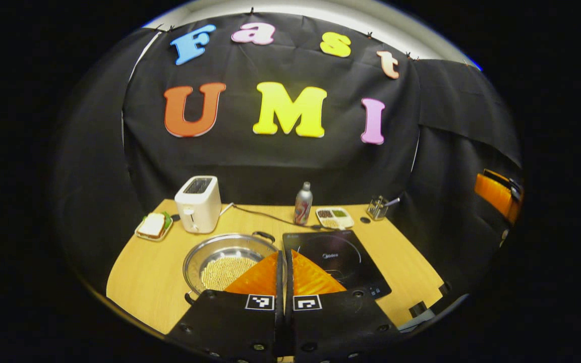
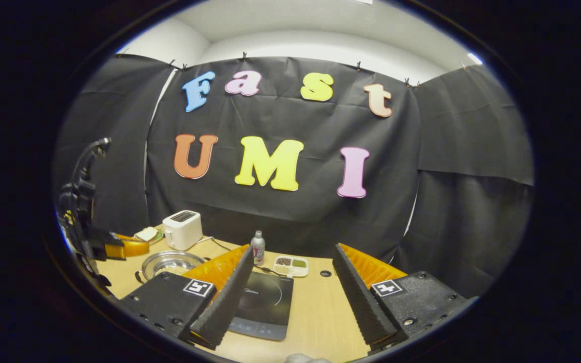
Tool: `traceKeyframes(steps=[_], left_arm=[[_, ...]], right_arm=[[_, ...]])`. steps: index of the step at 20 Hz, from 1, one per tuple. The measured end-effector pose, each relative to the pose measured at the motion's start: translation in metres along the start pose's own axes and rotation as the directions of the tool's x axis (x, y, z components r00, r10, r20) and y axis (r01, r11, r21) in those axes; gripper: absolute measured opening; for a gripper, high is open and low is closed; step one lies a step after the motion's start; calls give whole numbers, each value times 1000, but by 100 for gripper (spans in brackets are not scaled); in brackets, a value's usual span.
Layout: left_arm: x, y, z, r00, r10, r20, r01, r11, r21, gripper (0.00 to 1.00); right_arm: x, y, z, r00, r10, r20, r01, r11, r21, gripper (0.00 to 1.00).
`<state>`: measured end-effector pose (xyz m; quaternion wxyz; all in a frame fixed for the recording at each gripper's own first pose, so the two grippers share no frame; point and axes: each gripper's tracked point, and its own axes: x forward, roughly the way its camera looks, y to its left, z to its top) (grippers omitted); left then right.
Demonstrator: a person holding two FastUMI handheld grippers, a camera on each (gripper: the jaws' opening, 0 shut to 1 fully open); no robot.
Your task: First push the handle of the pot to place it horizontally, then grasp the pot with both hands and set it on the induction cooktop.
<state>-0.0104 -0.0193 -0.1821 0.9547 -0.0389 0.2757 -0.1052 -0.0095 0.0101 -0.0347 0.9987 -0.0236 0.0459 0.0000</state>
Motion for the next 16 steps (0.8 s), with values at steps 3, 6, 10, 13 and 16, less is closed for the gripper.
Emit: traceKeyframes(steps=[3,6,10,13,16], left_arm=[[18,19,-54,987,26,-157,-28,1000,-12,0],[30,35,-99,957,36,-287,-35,999,9,0],[41,56,-146,905,57,-422,-32,997,66,0],[47,67,-167,870,55,-489,-25,997,68,0],[54,87,-179,843,79,-532,-49,996,70,0]], right_arm=[[4,-2,-9,1000,-7,-20,8,1000,16,97],[7,-5,-20,999,-19,-47,21,999,40,99],[8,-10,-31,996,-34,-79,37,999,37,99],[11,-11,-35,996,-35,-85,38,998,42,97],[11,-12,-40,995,-34,-95,38,998,47,99]])
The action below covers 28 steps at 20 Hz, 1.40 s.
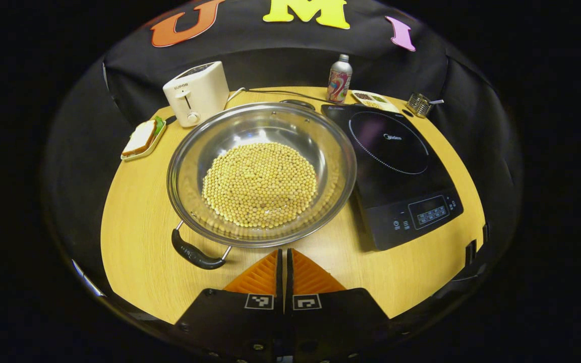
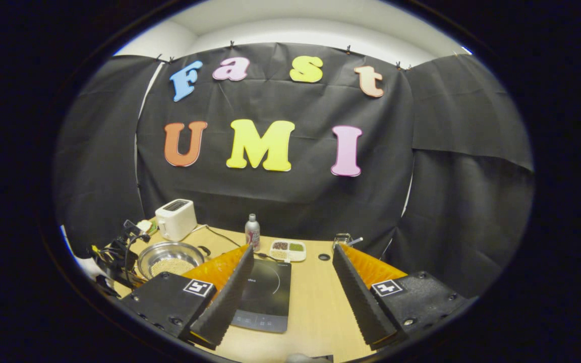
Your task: First push the handle of the pot to place it horizontally, then grasp the pot with both hands and set it on the induction cooktop.
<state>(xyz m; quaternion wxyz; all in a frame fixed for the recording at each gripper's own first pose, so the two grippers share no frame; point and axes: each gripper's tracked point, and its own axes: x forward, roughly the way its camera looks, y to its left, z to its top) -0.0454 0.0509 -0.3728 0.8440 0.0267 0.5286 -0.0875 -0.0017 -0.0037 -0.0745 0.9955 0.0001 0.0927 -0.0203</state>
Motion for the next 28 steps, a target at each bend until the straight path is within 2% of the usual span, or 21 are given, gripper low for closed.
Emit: traceKeyframes(steps=[2,5,6,7,8,11,12,13,14,15,16,17,18,22,23,24,25,27,28], left_arm=[[7,12,-2,999,26,-23,-26,1000,3,0],[15,28,-6,998,49,-42,-49,999,-4,0],[16,29,-8,998,45,-48,-46,999,-16,10],[15,31,-9,998,48,-50,-49,999,-19,0],[14,35,-10,997,58,-49,-59,998,-19,10],[11,43,-13,996,78,-52,-80,996,-30,10],[11,46,-12,996,78,-54,-80,996,-33,0],[13,51,-11,996,76,-54,-78,996,-37,10],[15,55,-10,995,78,-56,-81,996,-40,10],[17,60,-8,995,82,-55,-84,995,-44,0],[18,64,-7,995,86,-56,-88,995,-50,10],[17,66,-7,995,89,-55,-92,994,-55,10],[18,70,-5,994,92,-55,-95,994,-59,0],[21,87,-2,992,110,-60,-114,992,-61,0],[21,91,-1,992,115,-59,-118,991,-54,10],[22,95,0,991,120,-61,-123,991,-52,0],[22,100,1,990,126,-59,-130,990,-58,10],[24,108,2,990,131,-60,-136,987,-85,10],[24,114,4,989,138,-57,-143,985,-100,0]], right_arm=[[0,-2,-2,1000,-3,-7,3,1000,1,96],[2,-4,-4,1000,-8,-17,8,1000,1,99],[4,-5,-4,1000,-8,-20,8,1000,3,99],[4,-3,-3,1000,-6,-21,6,1000,4,99],[5,-3,-2,1000,-7,-18,7,1000,3,99],[9,-1,-2,1000,-2,-23,2,1000,-1,99],[9,0,-2,1000,2,-24,-2,1000,-2,99],[10,1,-1,1000,3,-24,-3,1000,-3,97],[10,3,-1,1000,6,-24,-7,1000,-6,99],[11,4,-1,1000,7,-25,-7,1000,-9,99],[12,5,-2,1000,9,-27,-9,1000,-12,99],[14,6,-1,1000,11,-29,-11,1000,-14,99],[14,7,-1,999,13,-31,-13,1000,-14,99],[18,12,-1,999,20,-36,-20,1000,-19,99],[19,14,-1,999,23,-37,-24,999,-22,99],[20,15,0,999,25,-39,-26,999,-25,99],[20,16,1,999,26,-39,-27,999,-27,99],[21,19,3,999,31,-36,-32,999,-27,99],[21,21,4,999,34,-35,-35,999,-29,99]])
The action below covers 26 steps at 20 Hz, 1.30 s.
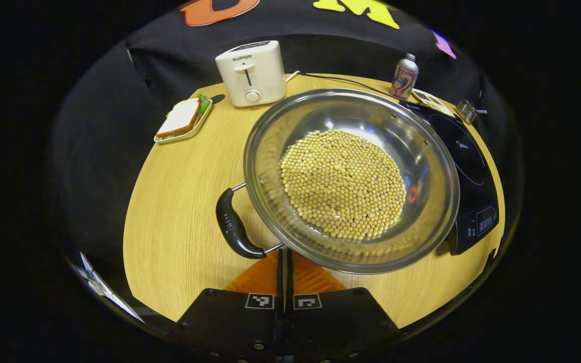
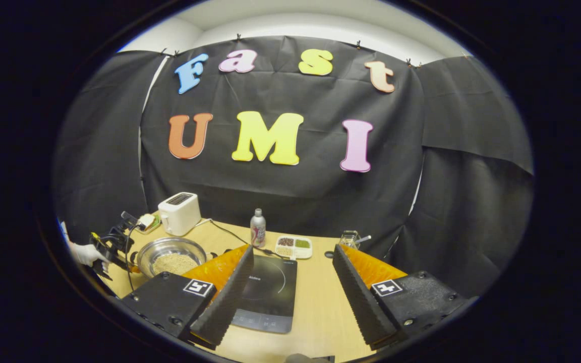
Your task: First push the handle of the pot to place it horizontally, then grasp the pot with both hands and set it on the induction cooktop.
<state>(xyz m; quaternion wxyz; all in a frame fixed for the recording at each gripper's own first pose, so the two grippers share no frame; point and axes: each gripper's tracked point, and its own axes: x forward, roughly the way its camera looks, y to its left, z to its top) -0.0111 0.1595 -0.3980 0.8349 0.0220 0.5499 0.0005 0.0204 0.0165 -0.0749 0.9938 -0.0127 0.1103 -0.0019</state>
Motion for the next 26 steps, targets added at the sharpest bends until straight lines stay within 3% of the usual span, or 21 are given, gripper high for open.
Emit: traceKeyframes(steps=[7,17,18,19,26], left_arm=[[7,28,15,1000,9,15,-7,996,-85,0],[19,43,38,999,29,28,-25,993,-111,0],[20,43,40,999,26,27,-23,993,-119,10],[21,44,42,999,24,25,-21,992,-123,0],[29,55,56,998,50,28,-48,995,-87,0]], right_arm=[[0,8,1,1000,9,-2,-9,1000,-19,99],[0,11,-3,1000,1,-20,-1,1000,-24,99],[-1,12,-2,1000,1,-22,-1,1000,-24,99],[-1,12,-3,1000,-1,-23,0,1000,-24,99],[-3,18,-7,999,4,-34,-4,1000,-21,99]])
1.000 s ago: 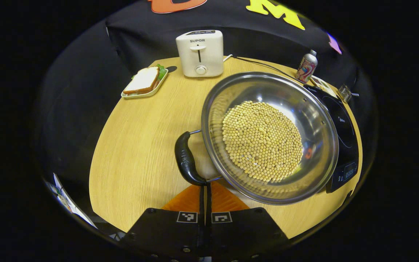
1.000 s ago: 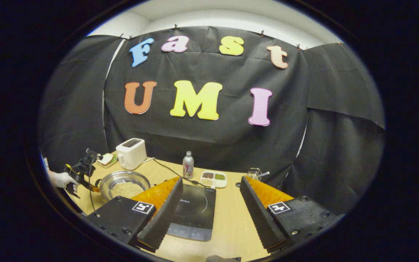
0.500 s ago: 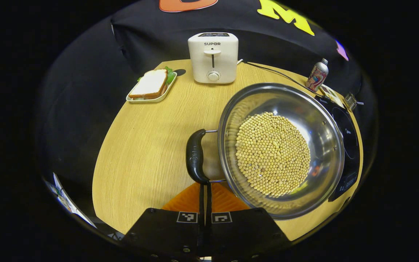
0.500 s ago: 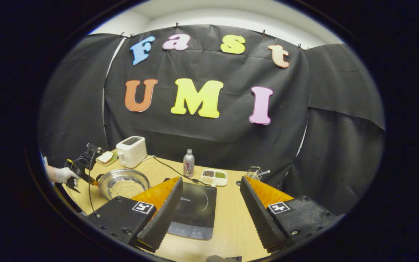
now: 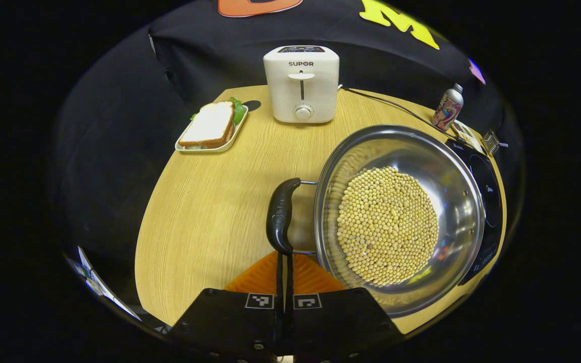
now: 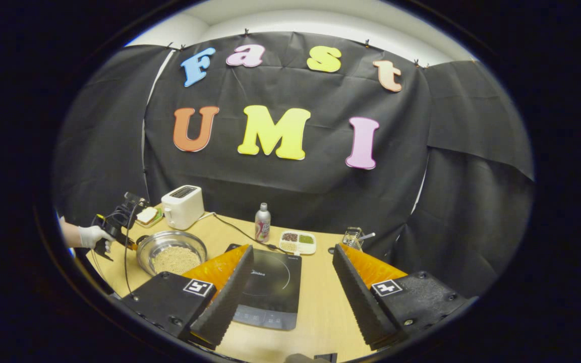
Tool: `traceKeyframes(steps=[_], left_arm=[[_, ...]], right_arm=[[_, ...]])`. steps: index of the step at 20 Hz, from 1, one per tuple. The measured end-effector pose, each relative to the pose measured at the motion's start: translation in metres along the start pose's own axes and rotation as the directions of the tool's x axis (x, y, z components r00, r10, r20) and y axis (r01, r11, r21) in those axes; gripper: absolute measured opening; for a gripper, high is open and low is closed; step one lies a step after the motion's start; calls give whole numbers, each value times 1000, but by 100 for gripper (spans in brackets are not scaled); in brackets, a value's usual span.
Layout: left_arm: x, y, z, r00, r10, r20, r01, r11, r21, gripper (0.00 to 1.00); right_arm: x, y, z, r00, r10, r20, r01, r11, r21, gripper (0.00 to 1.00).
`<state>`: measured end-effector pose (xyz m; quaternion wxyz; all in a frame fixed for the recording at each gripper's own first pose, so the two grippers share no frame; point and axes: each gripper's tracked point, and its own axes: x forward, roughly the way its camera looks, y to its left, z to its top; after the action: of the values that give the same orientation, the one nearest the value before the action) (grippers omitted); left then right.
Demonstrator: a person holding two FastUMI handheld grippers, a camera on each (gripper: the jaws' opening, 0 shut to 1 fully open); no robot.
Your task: First push the handle of the pot to place it horizontally, then grasp the pot with both hands and set it on the induction cooktop.
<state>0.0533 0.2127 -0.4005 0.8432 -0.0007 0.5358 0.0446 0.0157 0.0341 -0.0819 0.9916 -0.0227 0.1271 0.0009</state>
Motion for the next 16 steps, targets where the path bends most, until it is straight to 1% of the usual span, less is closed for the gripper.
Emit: traceKeyframes(steps=[2,3,4,7,8,9,10,11,13,14,15,16], left_arm=[[0,0,0,1000,-5,2,5,1000,-3,0],[-1,0,1,1000,-8,7,8,1000,-7,10],[-3,0,1,1000,-16,16,16,1000,-9,0],[-13,8,3,998,-13,59,16,999,-42,0],[-20,12,6,996,-6,89,11,999,-46,0],[-27,15,12,992,-12,129,18,999,-48,0],[-35,19,17,985,-1,171,10,999,-53,0],[-41,25,19,978,13,210,-1,998,-59,18],[-54,31,17,972,33,234,-18,998,-66,53],[-56,33,19,968,35,249,-20,998,-62,67],[-58,34,23,962,37,269,-24,998,-52,71],[-59,36,28,958,46,282,-36,998,-42,80]], right_arm=[[-1,1,-1,1000,0,-1,0,1000,2,99],[-1,1,-3,1000,0,0,0,1000,5,99],[-1,3,-3,1000,1,-1,-1,1000,8,99],[3,10,-14,999,14,-30,-14,1000,13,99],[4,15,-17,999,28,-40,-27,1000,15,97],[5,20,-21,998,42,-48,-41,999,20,99],[9,25,-24,997,56,-59,-55,998,23,97],[12,29,-29,995,69,-70,-67,997,28,97],[22,43,-39,990,107,-93,-103,994,44,99],[28,51,-45,986,127,-110,-122,991,54,98],[35,60,-51,981,147,-127,-140,988,65,97],[42,70,-57,974,171,-145,-162,984,74,99]])
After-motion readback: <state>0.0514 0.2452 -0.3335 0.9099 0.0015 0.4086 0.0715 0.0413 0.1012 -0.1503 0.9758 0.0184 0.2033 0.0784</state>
